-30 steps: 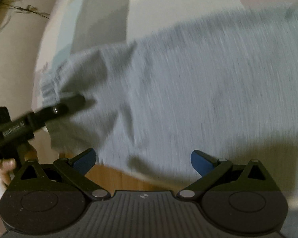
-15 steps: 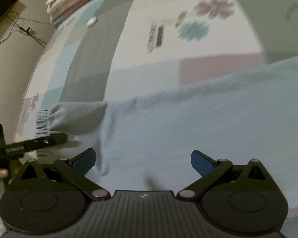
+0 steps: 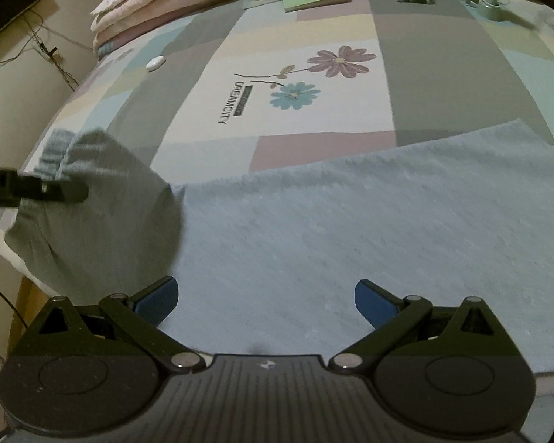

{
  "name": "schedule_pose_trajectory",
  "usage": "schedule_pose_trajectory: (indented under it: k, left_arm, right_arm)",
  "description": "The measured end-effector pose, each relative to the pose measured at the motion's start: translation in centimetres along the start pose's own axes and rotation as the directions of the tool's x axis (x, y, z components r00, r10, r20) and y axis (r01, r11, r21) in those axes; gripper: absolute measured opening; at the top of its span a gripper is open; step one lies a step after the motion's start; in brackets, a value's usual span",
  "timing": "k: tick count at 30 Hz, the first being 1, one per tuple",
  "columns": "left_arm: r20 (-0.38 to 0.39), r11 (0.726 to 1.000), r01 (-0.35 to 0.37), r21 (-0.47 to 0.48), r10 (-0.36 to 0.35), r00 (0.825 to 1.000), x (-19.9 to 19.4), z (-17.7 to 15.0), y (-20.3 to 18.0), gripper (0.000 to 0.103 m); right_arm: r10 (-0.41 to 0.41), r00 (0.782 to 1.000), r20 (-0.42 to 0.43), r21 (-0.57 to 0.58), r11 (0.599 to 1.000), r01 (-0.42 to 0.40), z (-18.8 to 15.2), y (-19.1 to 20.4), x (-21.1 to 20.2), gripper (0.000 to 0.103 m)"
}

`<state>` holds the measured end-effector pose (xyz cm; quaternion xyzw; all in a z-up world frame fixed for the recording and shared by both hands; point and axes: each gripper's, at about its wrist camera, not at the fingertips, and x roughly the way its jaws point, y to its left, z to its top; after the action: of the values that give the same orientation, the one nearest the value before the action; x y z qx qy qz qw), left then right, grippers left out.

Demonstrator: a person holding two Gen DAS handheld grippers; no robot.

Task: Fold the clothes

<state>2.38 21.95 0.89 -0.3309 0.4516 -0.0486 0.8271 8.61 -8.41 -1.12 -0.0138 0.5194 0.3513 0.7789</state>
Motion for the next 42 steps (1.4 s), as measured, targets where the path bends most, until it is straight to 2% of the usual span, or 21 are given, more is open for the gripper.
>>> schedule_pose_trajectory:
  k: [6, 12, 26, 28, 32, 42]
  left_arm:
    - [-0.067, 1.0, -0.013, 0.008, 0.014, 0.998, 4.2, 1.0, -2.7, 0.019]
    - [-0.131, 1.0, -0.011, 0.007, 0.012, 0.991, 8.6, 1.2, -4.3, 0.019]
    - [-0.206, 0.999, -0.023, -0.034, 0.016, 0.978, 14.8, 1.0, -4.0, 0.021]
    - [-0.213, 0.999, -0.011, -0.043, 0.002, 0.977, 15.1, 0.9, -3.9, 0.03]
    - [-0.22, 0.999, 0.03, -0.04, -0.038, 0.975, 15.3, 0.8, -4.3, 0.041]
    - [-0.176, 0.986, 0.155, 0.067, -0.141, 0.974, 12.5, 0.9, -7.7, 0.056]
  right_arm:
    - [-0.01, 1.0, 0.017, -0.005, 1.0, 0.011, -1.1, -1.9, -1.0, 0.103]
    - [-0.04, 0.998, 0.053, 0.046, 0.998, 0.038, -2.1, -4.2, -2.3, 0.103]
    - [-0.046, 0.998, 0.052, 0.107, 0.993, 0.04, -2.8, -6.1, -2.1, 0.103]
    - [-0.049, 0.998, 0.05, 0.112, 0.993, 0.043, -2.8, -6.3, -2.0, 0.103]
    - [-0.052, 0.997, 0.051, 0.123, 0.991, 0.046, -3.0, -6.5, -2.1, 0.103]
    - [-0.059, 0.996, 0.066, 0.157, 0.986, 0.048, -3.4, -7.5, -2.5, 0.103]
